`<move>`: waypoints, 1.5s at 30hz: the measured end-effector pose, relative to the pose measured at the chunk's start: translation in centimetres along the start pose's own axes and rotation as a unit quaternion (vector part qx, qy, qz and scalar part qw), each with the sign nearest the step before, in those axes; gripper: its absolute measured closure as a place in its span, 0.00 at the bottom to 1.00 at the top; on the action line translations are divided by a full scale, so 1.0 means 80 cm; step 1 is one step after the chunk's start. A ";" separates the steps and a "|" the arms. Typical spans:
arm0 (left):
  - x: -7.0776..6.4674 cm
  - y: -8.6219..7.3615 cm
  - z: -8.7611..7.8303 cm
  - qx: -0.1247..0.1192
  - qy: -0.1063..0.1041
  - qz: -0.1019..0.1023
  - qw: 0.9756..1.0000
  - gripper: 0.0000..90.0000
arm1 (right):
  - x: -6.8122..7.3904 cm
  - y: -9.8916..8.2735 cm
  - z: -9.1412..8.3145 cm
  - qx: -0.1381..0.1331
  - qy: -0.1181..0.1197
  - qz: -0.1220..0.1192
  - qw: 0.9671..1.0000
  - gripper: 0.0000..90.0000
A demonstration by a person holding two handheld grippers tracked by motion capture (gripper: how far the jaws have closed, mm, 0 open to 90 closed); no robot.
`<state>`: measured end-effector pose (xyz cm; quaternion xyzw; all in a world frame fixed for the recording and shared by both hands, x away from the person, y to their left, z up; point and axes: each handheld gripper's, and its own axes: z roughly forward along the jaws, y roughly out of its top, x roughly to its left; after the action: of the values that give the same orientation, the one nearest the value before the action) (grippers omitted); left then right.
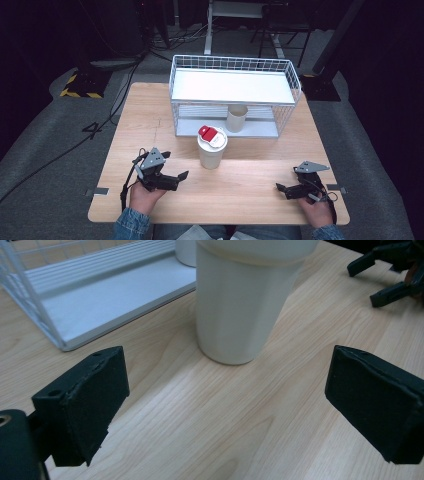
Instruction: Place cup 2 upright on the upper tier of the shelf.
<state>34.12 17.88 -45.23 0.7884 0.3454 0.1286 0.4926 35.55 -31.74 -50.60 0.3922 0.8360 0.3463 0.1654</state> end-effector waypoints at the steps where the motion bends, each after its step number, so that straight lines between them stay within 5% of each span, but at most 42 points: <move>1: 0.000 0.002 0.003 -0.004 -0.006 -0.002 1.000 0.05 | 0.000 0.000 0.000 0.000 -0.001 0.000 1.000 0.00; 14: -0.002 0.019 0.036 -0.040 -0.016 0.004 0.999 0.05 | 0.000 0.000 0.000 0.000 -0.001 0.000 1.000 0.00; 25: -0.006 0.027 0.069 -0.067 -0.040 -0.021 0.997 0.06 | 0.000 0.000 0.000 0.000 -0.001 0.000 1.000 0.00; 37: -0.008 0.027 0.100 -0.047 -0.012 0.002 0.999 0.03 | 0.000 0.000 0.000 0.000 -0.001 -0.001 1.000 0.00; 45: -0.006 0.029 0.118 -0.049 -0.028 -0.001 0.998 0.01 | 0.000 0.000 0.000 -0.001 -0.002 -0.001 1.000 0.00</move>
<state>39.86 10.39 -47.68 0.7663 0.3258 0.1225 0.5400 35.52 -31.72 -50.60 0.3919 0.8359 0.3460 0.1675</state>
